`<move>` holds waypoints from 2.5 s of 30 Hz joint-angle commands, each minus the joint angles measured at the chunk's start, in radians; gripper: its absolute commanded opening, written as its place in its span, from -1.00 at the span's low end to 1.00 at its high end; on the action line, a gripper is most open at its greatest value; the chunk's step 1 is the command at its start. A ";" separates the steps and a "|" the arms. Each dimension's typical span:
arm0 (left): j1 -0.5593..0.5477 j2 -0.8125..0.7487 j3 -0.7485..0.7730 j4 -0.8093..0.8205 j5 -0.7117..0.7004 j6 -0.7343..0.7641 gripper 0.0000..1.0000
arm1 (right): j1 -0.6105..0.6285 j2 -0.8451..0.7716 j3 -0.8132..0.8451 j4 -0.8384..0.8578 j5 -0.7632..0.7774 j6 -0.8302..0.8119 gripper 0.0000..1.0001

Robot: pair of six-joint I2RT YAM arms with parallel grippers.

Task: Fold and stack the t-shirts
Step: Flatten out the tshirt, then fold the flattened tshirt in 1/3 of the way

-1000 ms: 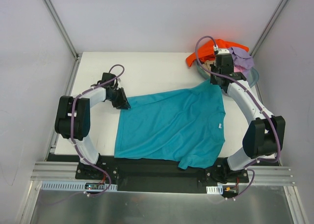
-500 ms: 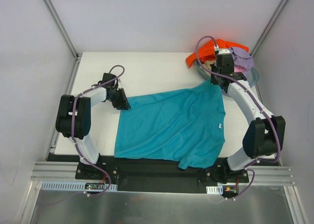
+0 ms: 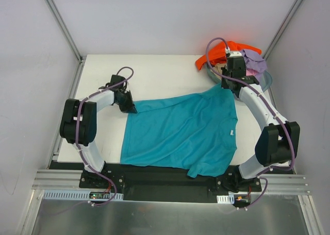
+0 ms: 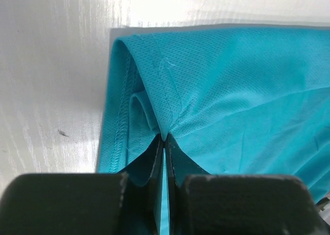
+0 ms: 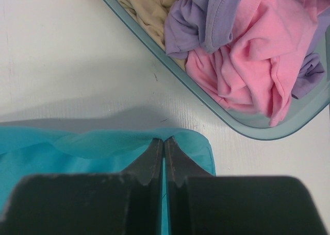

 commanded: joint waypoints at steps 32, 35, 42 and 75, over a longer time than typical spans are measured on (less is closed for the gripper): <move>0.022 -1.042 0.596 -0.105 -0.221 0.030 -1.00 | -0.005 -0.690 0.534 -0.125 -0.119 -0.216 -0.99; 0.022 -1.062 0.626 -0.108 -0.206 0.034 -1.00 | -0.005 -0.721 0.559 -0.127 -0.176 -0.231 -0.99; 0.022 -0.999 0.611 -0.111 -0.209 0.033 -1.00 | -0.005 -0.689 0.521 -0.085 -0.089 -0.279 -0.99; 0.192 0.188 0.421 0.082 -0.086 0.045 -1.00 | -0.019 0.302 0.298 0.072 -0.104 -0.078 -0.99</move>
